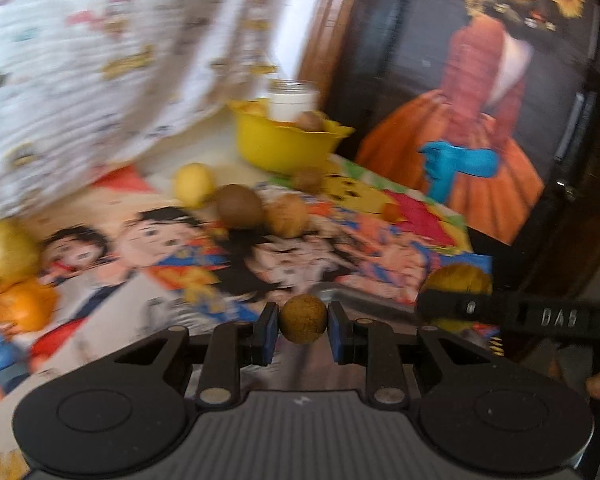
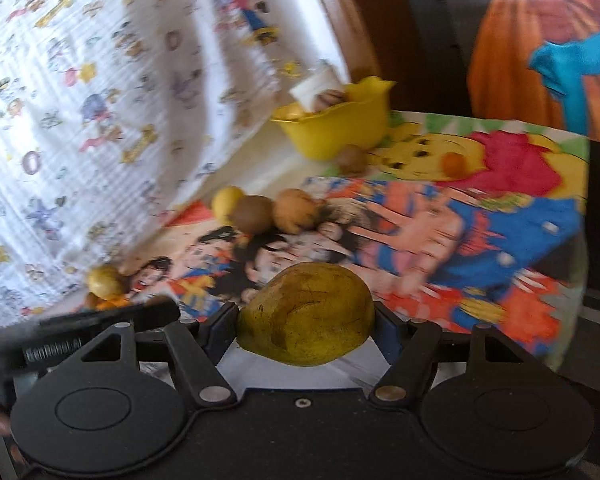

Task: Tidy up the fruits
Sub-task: 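Carry the small brown fruit in the left gripper over the metal tray while the right carries the pear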

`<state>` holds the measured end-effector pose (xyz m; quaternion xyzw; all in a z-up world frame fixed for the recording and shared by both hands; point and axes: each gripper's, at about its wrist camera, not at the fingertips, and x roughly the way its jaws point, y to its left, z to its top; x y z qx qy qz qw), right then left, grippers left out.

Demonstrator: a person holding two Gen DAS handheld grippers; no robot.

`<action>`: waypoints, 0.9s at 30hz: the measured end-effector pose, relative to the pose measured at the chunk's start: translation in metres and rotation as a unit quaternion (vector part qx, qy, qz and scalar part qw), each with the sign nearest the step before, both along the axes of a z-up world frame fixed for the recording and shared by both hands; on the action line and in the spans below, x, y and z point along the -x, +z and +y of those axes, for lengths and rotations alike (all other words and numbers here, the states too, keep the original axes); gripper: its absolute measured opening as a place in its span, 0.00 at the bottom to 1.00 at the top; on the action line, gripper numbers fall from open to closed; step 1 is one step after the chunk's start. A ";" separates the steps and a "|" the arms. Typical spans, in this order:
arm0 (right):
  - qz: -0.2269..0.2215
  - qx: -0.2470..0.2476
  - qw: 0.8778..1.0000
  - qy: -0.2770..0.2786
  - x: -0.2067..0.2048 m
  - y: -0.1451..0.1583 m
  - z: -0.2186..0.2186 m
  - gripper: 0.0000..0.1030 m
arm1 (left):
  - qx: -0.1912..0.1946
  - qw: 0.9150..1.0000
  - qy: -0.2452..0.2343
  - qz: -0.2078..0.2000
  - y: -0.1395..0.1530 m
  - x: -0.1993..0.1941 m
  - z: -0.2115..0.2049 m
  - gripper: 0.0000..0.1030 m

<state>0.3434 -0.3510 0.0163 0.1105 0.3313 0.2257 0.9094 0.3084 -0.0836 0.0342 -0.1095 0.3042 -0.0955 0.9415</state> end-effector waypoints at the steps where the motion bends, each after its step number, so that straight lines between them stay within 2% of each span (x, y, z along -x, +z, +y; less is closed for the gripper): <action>1: -0.003 0.006 1.000 -0.005 0.003 -0.003 -0.003 0.70 | 0.002 1.000 -0.011 -0.001 -0.001 -0.003 -0.006 0.27; 8: -0.025 0.044 0.998 -0.026 0.014 -0.023 -0.009 0.70 | -0.015 0.998 -0.055 0.020 -0.019 -0.030 -0.035 0.27; 14: -0.050 0.066 0.996 -0.023 0.019 -0.028 -0.002 0.70 | -0.024 0.998 -0.051 0.042 -0.035 -0.042 -0.043 0.27; 27: -0.076 0.110 0.991 -0.008 0.030 -0.038 0.010 0.71 | -0.031 0.996 -0.030 0.076 -0.044 -0.047 -0.042 0.28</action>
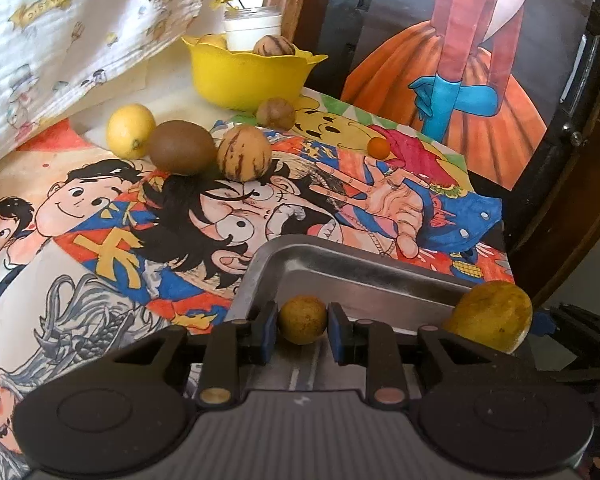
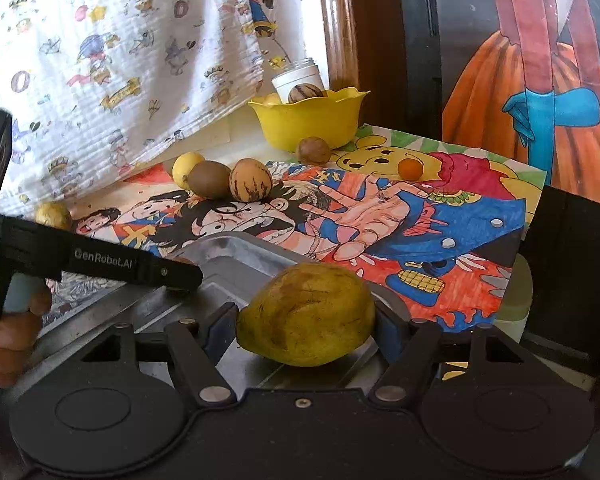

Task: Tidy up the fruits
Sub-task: 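Carry the small brown fruit in the left gripper over the metal tray while the right carries the pear, then open the left gripper to drop the small fruit onto the tray while the right releases the pear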

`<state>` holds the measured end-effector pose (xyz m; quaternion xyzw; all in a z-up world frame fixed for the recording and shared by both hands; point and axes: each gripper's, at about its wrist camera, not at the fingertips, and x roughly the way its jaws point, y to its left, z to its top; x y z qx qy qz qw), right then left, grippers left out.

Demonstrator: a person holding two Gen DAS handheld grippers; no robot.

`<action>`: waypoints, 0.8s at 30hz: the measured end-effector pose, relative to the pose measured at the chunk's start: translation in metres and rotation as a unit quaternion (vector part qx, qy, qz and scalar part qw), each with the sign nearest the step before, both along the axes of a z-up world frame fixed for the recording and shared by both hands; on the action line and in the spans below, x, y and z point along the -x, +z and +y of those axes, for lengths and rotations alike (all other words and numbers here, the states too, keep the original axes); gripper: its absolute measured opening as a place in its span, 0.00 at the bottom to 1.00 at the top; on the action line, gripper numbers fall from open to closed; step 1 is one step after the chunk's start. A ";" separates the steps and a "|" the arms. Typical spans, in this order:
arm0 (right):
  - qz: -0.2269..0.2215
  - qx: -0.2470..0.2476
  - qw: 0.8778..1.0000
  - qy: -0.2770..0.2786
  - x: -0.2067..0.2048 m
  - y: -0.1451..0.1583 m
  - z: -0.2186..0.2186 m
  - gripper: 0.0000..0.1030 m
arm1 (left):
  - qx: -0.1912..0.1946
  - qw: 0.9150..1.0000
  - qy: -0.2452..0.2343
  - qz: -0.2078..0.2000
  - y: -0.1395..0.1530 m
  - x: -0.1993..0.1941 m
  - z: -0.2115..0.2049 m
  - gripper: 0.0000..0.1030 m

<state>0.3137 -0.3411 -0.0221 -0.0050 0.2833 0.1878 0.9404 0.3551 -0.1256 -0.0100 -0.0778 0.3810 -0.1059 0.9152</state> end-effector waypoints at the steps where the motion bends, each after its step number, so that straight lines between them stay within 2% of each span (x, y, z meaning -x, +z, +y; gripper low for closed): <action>1: -0.002 0.005 1.000 0.002 0.001 -0.001 0.001 0.72 | 0.001 1.000 0.001 0.002 0.001 0.000 0.000 0.28; 5: -0.002 -0.013 1.000 0.002 0.007 0.001 -0.001 0.77 | 0.011 1.000 0.008 0.012 0.005 0.003 0.004 0.32; 6: -0.004 -0.020 1.000 -0.002 0.009 0.002 -0.002 0.81 | 0.017 1.000 0.010 0.017 0.007 0.005 0.007 0.37; 10: -0.010 -0.038 0.999 -0.011 0.024 0.009 -0.007 0.87 | 0.064 0.997 0.022 0.024 0.016 0.021 0.018 0.67; 12: -0.014 -0.047 0.999 -0.013 0.035 0.013 -0.007 0.89 | 0.066 0.997 0.037 0.017 0.022 0.032 0.023 0.78; 14: -0.019 -0.052 0.998 -0.016 0.046 0.016 -0.007 0.92 | 0.061 0.997 0.051 0.004 0.029 0.045 0.028 0.83; 18: -0.029 -0.061 0.997 -0.023 0.068 0.022 -0.006 0.98 | 0.063 0.995 0.077 -0.014 0.040 0.067 0.041 0.99; 22: -0.035 -0.066 0.997 -0.035 0.095 0.029 0.000 0.99 | 0.028 0.994 0.098 -0.047 0.049 0.096 0.049 0.99; 24: -0.035 -0.052 0.997 -0.050 0.109 0.033 0.006 0.99 | 0.005 0.992 0.105 -0.066 0.050 0.112 0.052 1.00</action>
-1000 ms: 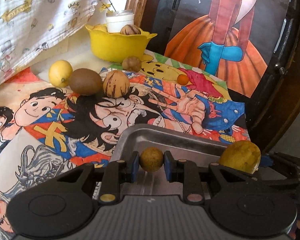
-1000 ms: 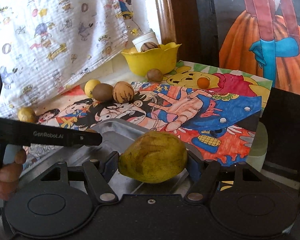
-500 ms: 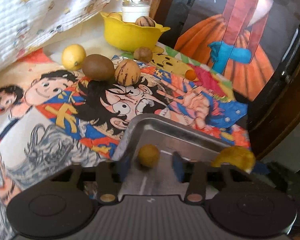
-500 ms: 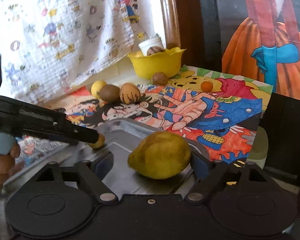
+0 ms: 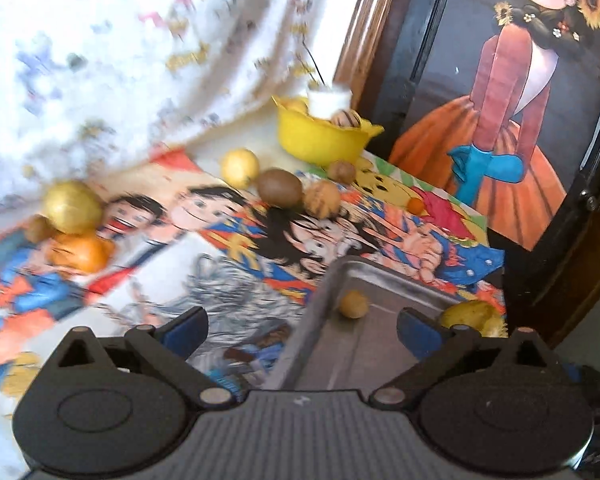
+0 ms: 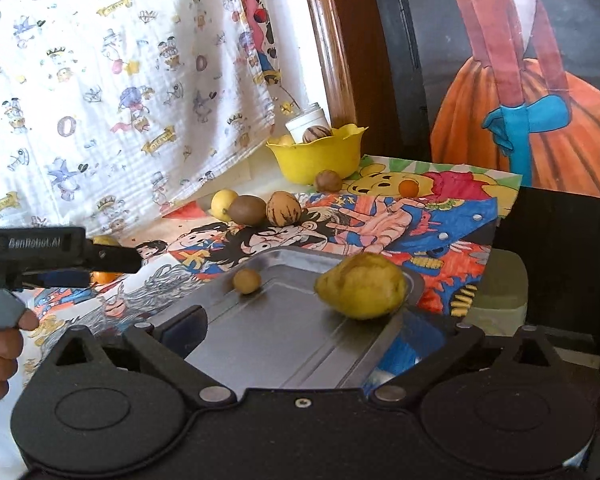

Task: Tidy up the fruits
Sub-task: 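Open the left gripper to drop the small fruit onto the tray while the right releases the pear, then withdraw both tools from the tray back toward the remaining fruits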

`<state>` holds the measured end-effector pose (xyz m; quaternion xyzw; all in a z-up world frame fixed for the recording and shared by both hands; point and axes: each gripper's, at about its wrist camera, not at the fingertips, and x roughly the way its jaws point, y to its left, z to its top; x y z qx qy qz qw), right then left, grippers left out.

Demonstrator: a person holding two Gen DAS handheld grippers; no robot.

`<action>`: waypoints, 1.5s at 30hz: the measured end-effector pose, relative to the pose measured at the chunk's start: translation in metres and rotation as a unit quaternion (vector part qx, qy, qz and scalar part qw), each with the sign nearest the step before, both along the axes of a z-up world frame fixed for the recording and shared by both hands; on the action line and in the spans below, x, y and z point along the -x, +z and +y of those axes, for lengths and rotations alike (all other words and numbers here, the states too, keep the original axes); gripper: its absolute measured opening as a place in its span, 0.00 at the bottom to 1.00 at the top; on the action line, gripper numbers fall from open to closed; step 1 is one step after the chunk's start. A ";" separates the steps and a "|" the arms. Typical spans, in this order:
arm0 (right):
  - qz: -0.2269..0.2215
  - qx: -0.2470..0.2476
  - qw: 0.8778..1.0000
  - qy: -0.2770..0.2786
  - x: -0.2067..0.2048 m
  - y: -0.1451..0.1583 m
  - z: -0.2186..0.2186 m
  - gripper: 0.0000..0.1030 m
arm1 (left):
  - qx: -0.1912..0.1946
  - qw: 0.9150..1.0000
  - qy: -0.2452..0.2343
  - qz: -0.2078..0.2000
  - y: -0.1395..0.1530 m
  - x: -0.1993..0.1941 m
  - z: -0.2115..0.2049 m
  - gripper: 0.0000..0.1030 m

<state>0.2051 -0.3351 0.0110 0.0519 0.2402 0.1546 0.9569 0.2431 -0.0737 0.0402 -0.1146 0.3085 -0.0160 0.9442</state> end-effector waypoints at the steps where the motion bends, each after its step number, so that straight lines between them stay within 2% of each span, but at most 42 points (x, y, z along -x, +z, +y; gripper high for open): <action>1: -0.003 0.011 1.000 -0.007 0.008 0.002 0.004 0.99 | -0.010 1.000 0.003 -0.007 0.001 0.008 0.001 1.00; 5: -0.012 0.026 0.999 -0.028 0.037 0.007 0.015 0.99 | -0.038 0.999 0.006 -0.035 0.005 0.042 0.011 1.00; 10: 0.008 0.007 0.999 -0.051 0.070 0.010 0.023 0.99 | -0.059 0.997 0.011 -0.048 0.003 0.080 0.019 1.00; 14: 0.030 0.000 0.998 -0.061 0.092 0.011 0.032 0.99 | -0.058 0.997 0.001 -0.042 -0.003 0.102 0.028 1.00; 21: 0.066 0.020 0.995 -0.070 0.120 0.008 0.051 1.00 | -0.062 0.997 -0.030 -0.021 -0.010 0.126 0.042 1.00; 32: 0.161 0.044 0.985 -0.033 0.120 -0.001 0.081 1.00 | -0.110 0.993 -0.038 0.010 -0.022 0.144 0.053 1.00; 39: 0.158 0.051 0.986 0.006 0.114 0.007 0.102 1.00 | -0.112 0.993 -0.013 0.031 -0.023 0.141 0.074 1.00; 45: 0.147 0.039 0.987 0.049 0.103 0.008 0.116 1.00 | -0.112 0.992 0.029 0.043 -0.023 0.132 0.099 1.00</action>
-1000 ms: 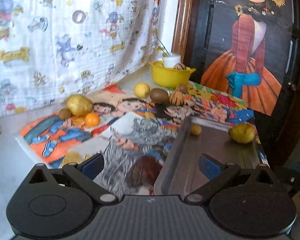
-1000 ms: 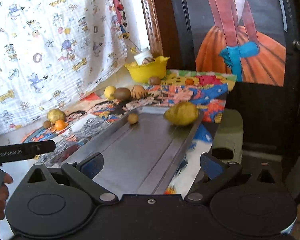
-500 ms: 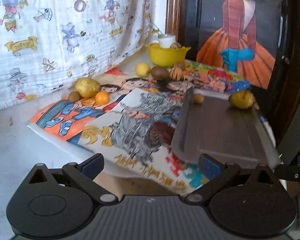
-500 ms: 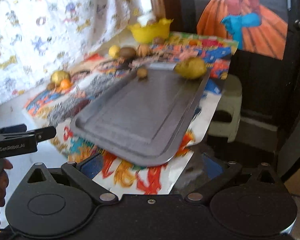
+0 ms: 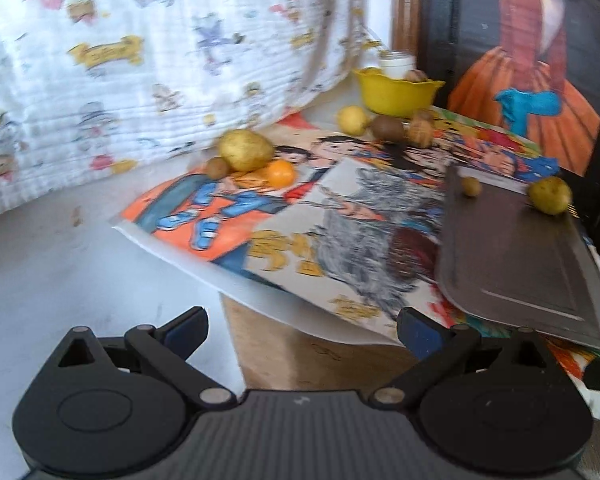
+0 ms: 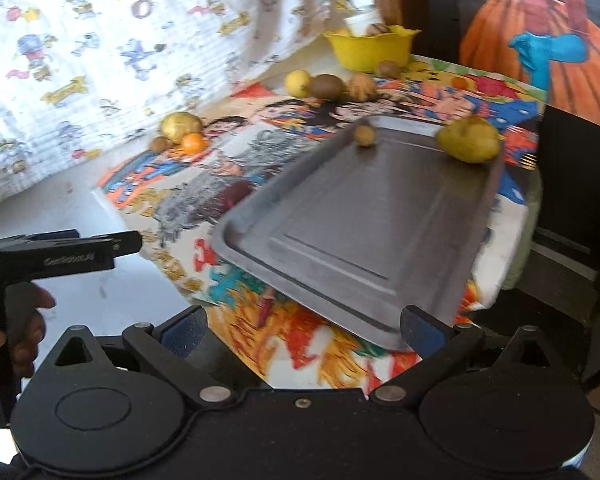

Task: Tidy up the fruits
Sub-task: 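Withdraw both tools from the tray back toward the remaining fruits, then grasp another small brown fruit with the left gripper while the right gripper grasps the orange mandarin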

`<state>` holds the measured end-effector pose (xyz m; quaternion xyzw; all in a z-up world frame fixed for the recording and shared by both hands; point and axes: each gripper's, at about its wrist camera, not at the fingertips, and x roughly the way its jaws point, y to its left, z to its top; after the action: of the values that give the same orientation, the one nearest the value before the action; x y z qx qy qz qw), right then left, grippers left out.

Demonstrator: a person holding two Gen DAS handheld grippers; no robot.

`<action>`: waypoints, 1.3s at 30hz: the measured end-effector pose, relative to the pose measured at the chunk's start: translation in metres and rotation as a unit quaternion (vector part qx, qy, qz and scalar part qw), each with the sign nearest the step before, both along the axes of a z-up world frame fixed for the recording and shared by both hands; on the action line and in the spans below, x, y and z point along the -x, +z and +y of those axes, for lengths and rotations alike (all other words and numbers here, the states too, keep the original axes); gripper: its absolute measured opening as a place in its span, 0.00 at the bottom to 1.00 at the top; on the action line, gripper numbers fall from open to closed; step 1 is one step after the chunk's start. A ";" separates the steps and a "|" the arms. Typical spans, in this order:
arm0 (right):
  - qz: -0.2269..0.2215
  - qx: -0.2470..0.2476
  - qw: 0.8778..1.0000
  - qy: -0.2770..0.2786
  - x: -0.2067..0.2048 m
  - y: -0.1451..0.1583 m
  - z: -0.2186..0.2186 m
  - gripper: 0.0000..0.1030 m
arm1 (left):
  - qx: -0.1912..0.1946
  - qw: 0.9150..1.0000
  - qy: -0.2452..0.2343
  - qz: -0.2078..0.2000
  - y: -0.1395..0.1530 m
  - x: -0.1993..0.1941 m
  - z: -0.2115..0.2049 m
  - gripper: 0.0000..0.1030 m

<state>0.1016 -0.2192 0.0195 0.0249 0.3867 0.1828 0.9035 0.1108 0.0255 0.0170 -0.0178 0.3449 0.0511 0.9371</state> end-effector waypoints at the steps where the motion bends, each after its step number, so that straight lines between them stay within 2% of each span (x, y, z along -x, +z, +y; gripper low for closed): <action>1: -0.003 0.000 1.000 0.005 -0.002 0.000 0.002 1.00 | 0.000 1.000 0.005 0.000 0.000 -0.002 0.004 1.00; 9: -0.022 0.000 0.999 0.025 -0.017 0.000 0.013 1.00 | 0.003 0.999 0.047 0.007 -0.006 -0.017 0.037 1.00; 18: -0.033 -0.008 0.998 0.051 -0.032 0.003 0.025 1.00 | 0.005 0.998 0.067 0.006 -0.006 -0.029 0.053 1.00; 27: -0.091 -0.023 0.993 0.075 -0.065 0.035 0.035 1.00 | 0.005 0.998 0.065 -0.002 -0.001 -0.045 0.055 1.00; 33: -0.121 -0.019 0.989 0.088 -0.092 0.057 0.044 1.00 | 0.000 0.997 0.078 -0.011 0.002 -0.056 0.073 1.00; 39: -0.127 -0.001 0.987 0.094 -0.110 0.059 0.055 0.99 | 0.006 0.995 0.098 -0.025 0.004 -0.067 0.097 1.00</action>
<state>0.2117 -0.1641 0.0786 -0.0340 0.2694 0.2692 0.9240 0.1779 0.1229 0.0210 -0.0585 0.3187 0.1396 0.9357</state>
